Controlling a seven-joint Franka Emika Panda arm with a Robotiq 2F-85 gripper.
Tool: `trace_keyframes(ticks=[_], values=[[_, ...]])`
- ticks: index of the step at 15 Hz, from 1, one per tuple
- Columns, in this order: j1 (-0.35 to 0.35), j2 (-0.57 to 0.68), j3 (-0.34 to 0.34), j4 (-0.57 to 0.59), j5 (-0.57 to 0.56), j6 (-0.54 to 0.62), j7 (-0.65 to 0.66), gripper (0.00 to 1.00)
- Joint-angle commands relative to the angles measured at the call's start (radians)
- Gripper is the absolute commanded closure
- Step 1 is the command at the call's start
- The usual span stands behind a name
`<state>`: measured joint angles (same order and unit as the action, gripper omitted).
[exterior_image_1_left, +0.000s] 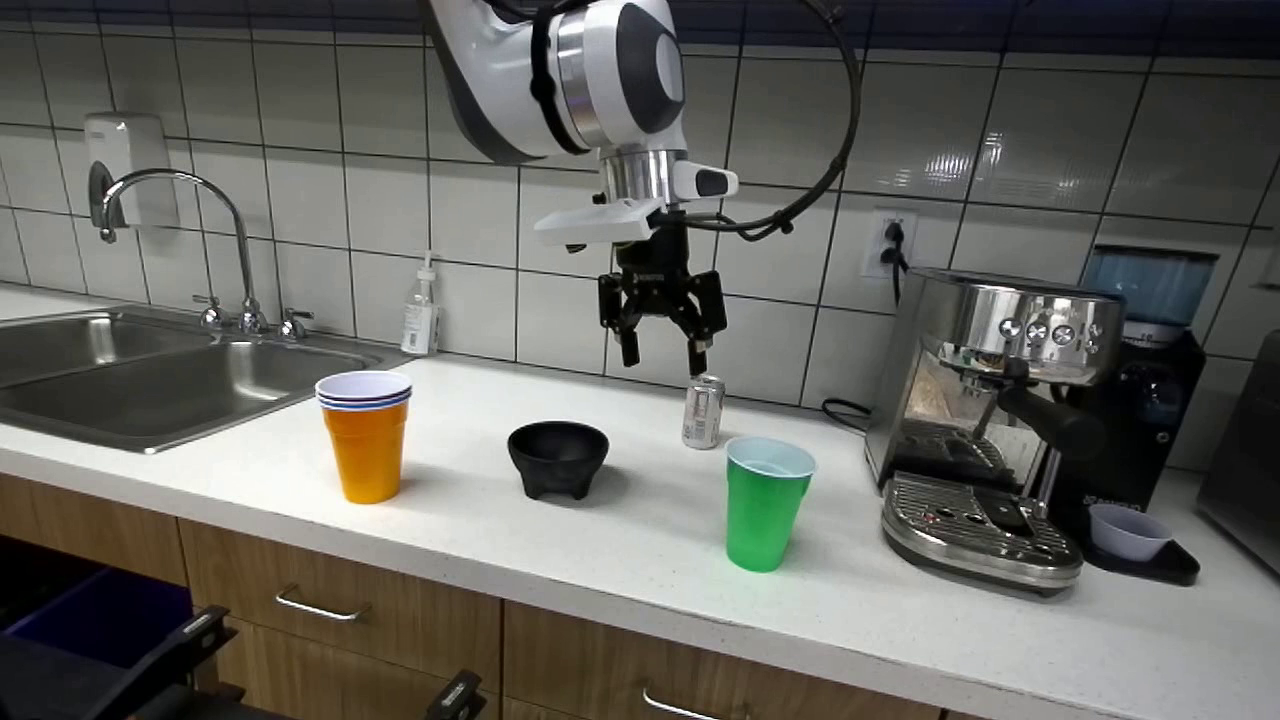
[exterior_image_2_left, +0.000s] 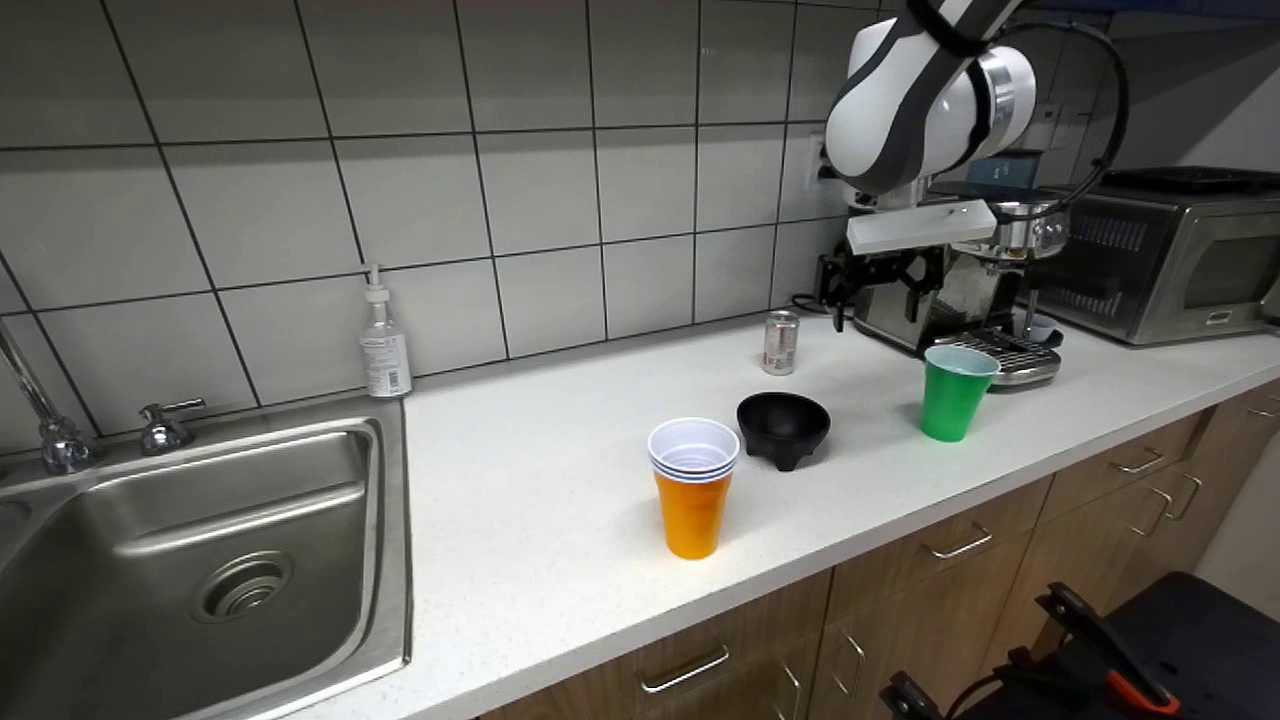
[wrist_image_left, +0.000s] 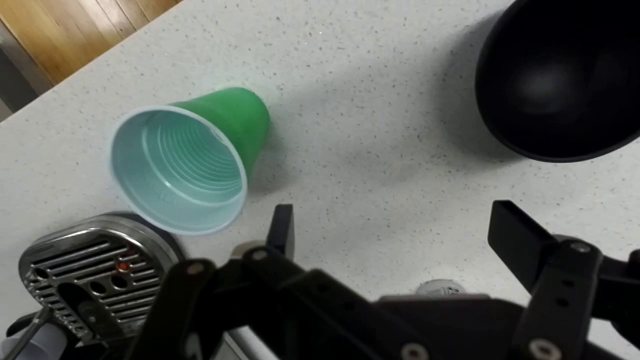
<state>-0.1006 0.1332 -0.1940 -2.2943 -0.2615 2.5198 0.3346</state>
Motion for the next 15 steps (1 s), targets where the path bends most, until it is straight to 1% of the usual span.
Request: trace_keyframes(ticks=[1,9,15], values=[[-0.02,0.042,-0.019,0.018,0.002,0.02,-0.001,0.0],[-0.032,0.136,-0.073,0.047,0.015,0.073,0.003,0.0],[-0.037,0.205,-0.095,0.083,0.047,0.074,0.001,0.0]])
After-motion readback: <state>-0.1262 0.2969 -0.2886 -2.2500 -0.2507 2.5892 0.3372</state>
